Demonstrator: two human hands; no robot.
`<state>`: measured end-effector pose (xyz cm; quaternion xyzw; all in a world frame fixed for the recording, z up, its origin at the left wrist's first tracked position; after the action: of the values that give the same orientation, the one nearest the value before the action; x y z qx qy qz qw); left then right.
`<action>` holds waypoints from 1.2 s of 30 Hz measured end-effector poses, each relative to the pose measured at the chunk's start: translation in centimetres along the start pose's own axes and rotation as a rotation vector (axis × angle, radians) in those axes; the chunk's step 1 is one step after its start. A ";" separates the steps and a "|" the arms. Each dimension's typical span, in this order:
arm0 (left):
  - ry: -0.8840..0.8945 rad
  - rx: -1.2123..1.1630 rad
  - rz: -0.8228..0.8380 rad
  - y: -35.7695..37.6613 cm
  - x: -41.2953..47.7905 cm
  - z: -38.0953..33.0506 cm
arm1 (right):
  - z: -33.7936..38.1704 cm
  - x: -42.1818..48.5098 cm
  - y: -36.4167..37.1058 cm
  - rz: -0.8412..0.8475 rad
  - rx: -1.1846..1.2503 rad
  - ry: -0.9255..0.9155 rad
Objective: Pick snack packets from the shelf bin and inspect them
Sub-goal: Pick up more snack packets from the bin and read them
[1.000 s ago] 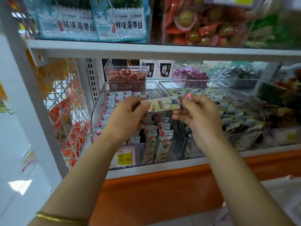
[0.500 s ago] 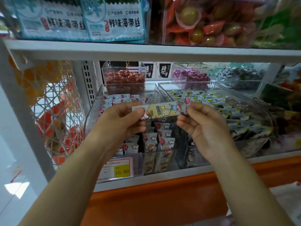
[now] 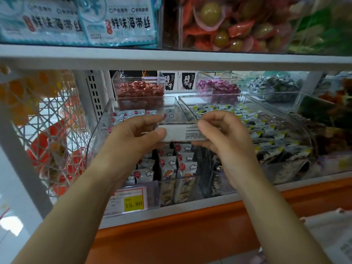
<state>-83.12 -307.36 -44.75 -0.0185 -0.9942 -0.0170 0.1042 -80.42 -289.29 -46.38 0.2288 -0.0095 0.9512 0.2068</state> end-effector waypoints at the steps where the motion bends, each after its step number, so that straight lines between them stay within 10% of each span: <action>1: 0.037 0.052 0.011 0.1 -0.2 -0.1 | 0.0 0.0 -0.1 -0.014 -0.046 -0.020; 26: 0.004 0.028 0.012 -0.2 -0.4 -0.7 | 1.0 -0.5 0.0 -0.022 -0.184 -0.167; 36: 0.292 0.373 0.096 0.8 -0.7 0.1 | 0.5 -0.4 0.2 -0.212 -0.251 -0.179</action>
<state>-82.44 -306.56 -44.93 -0.0434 -0.9526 0.1693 0.2489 -79.97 -289.73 -46.07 0.2848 -0.1225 0.8912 0.3312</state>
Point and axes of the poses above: each hand's wrist, its own x-axis towards the middle knuckle, its own y-axis out of the palm, z = x × y, the point moved 1 cm from there along x, towards the middle knuckle, and after that the axes turned 9 degrees about -z, right-handed, at the moved point
